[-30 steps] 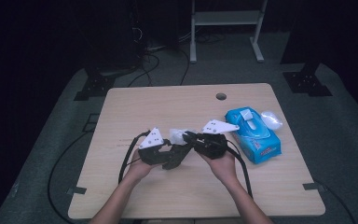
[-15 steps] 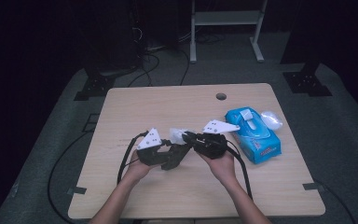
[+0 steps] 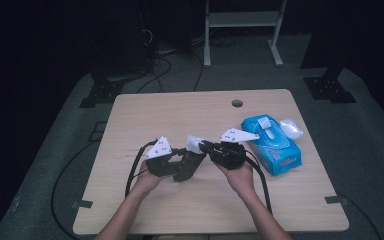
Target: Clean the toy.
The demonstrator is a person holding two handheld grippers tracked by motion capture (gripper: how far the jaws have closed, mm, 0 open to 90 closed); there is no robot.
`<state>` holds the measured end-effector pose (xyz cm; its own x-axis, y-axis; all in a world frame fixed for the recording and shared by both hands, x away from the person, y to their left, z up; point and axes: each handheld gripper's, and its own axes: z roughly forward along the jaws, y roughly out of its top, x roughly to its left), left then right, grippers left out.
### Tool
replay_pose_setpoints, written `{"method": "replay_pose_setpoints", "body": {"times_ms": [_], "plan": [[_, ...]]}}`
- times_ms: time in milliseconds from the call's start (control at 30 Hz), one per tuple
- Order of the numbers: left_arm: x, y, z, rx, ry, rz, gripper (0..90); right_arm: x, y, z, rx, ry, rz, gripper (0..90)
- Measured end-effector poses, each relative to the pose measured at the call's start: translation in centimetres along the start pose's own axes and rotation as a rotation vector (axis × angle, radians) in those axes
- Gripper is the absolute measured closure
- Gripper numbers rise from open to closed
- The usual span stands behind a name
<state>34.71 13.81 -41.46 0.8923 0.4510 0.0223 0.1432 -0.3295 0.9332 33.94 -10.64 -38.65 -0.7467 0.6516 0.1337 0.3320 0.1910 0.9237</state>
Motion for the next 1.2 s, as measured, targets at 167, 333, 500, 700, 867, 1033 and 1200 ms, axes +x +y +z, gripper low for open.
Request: {"method": "replay_pose_setpoints", "body": {"times_ms": [167,333,500,700,867,1033,1200], "plan": [[-0.3,0.2,0.2,0.004,-0.005,0.011,62.5,1.8,1.1,0.4,-0.004,0.033,-0.075,81.3],[-0.1,0.0,-0.2,-0.001,-0.003,0.004,62.6,1.9,1.3,0.6,0.007,0.039,-0.089,81.5],[0.3,-0.1,-0.6,-0.006,0.006,-0.009,62.6,0.0,0.2,0.3,0.011,-0.005,-0.028,81.4],[0.3,-0.3,-0.2,0.01,0.005,-0.002,62.7,-1.4,-1.4,0.5,0.012,0.01,0.061,81.5],[0.3,-0.2,-0.4,0.0,0.009,0.001,62.8,-1.0,-1.0,0.4,-0.022,0.03,0.066,81.4],[0.3,-0.3,-0.4,0.01,0.007,0.002,62.8,-2.0,-2.1,0.6,-0.011,0.025,0.113,81.4],[0.4,-0.3,-0.5,0.002,0.012,-0.005,62.9,-2.5,-2.8,0.6,-0.015,0.022,0.154,81.4]]}}
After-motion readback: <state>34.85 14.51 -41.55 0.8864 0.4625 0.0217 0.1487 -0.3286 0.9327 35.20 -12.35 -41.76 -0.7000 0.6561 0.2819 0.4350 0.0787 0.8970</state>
